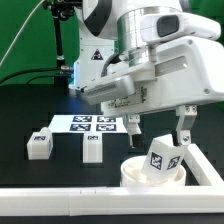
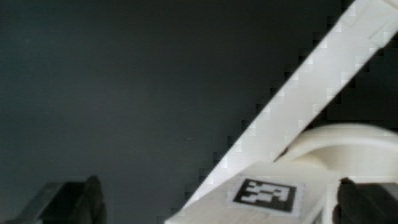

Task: Assemble stool

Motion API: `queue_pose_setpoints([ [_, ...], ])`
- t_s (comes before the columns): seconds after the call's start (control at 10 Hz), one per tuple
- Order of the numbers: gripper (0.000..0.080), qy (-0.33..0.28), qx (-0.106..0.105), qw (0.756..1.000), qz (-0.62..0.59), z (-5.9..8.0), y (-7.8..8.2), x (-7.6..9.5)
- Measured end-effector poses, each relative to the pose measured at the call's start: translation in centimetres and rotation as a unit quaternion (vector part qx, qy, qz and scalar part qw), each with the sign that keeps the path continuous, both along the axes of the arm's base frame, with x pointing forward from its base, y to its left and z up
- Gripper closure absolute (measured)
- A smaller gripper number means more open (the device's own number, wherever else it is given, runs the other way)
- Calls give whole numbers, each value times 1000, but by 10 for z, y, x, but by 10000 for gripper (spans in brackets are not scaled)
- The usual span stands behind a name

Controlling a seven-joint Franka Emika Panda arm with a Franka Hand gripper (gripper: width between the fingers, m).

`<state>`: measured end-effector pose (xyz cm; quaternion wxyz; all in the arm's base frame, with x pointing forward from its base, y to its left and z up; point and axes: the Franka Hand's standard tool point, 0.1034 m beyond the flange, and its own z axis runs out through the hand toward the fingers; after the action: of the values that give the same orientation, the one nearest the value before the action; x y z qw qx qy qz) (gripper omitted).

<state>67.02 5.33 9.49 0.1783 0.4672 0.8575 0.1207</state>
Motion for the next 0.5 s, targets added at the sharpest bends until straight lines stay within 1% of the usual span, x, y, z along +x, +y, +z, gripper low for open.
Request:
queue_pose_setpoints([
  [0.4,150,0,1,1000,-4,0,-1,0],
  [0.5,150,2,19,999,-45,0,-2,0],
])
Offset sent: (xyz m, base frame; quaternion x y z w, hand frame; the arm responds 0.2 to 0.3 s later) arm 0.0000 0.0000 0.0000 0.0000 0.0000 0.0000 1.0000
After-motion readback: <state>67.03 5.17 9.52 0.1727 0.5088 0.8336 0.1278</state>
